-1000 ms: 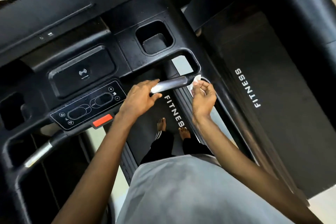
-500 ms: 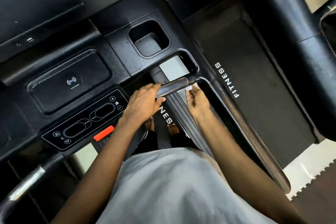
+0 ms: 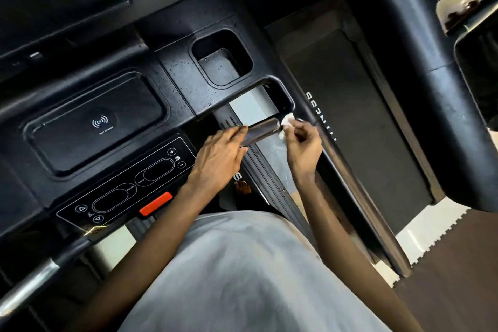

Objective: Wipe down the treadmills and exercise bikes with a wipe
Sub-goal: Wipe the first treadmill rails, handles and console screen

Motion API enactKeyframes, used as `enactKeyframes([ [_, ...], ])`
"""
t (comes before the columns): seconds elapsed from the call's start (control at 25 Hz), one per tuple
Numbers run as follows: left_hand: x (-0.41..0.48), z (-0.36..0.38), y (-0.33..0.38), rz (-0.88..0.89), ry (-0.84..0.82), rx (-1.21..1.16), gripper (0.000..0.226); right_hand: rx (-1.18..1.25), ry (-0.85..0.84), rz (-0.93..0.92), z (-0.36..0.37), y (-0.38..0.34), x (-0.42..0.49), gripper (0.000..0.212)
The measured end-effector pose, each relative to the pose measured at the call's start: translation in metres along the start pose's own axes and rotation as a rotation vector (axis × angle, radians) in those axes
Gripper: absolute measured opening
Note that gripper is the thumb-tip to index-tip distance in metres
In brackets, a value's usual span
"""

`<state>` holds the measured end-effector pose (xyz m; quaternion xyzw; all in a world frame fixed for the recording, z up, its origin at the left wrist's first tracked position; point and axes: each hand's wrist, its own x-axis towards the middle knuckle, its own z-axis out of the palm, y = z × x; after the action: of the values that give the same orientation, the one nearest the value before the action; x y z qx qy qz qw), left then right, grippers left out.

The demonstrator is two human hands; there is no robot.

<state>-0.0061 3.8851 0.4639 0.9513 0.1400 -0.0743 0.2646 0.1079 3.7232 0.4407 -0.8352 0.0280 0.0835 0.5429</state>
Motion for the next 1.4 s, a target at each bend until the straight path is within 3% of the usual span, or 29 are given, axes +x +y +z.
enactKeyframes([
  [0.08,0.001,-0.003,0.0,0.001,-0.015,-0.022,0.053,-0.254,-0.053,-0.172,-0.002,-0.011,0.009,0.02],
  [0.2,0.003,-0.007,0.002,-0.007,-0.036,-0.054,0.053,-0.471,-0.182,-0.274,0.001,-0.029,0.009,0.026],
  [0.32,0.002,-0.013,0.001,0.013,-0.005,-0.002,0.049,-0.449,-0.342,-0.281,0.008,-0.031,-0.011,0.026],
  [0.52,-0.004,-0.016,-0.001,0.005,0.051,0.164,0.045,-0.543,-0.264,-0.262,-0.007,-0.028,0.013,0.027],
  [0.72,-0.012,-0.018,0.0,-0.026,0.057,0.266,0.044,-0.562,-0.465,-0.519,0.012,-0.035,-0.02,0.024],
  [0.96,-0.038,-0.035,-0.011,-0.139,0.061,0.413,0.053,-0.532,-0.32,-0.43,0.005,-0.028,0.009,0.025],
  [1.16,-0.042,-0.04,-0.029,-0.005,0.103,0.438,0.051,-0.429,-0.511,-0.619,0.026,-0.03,-0.026,0.025],
  [1.32,-0.043,-0.031,-0.041,0.084,0.224,0.496,0.05,-0.436,-0.425,-0.505,0.012,-0.027,0.002,0.026],
  [1.4,-0.043,-0.026,-0.04,0.081,0.263,0.514,0.052,-0.448,-0.449,-0.554,0.017,-0.026,-0.01,0.026],
])
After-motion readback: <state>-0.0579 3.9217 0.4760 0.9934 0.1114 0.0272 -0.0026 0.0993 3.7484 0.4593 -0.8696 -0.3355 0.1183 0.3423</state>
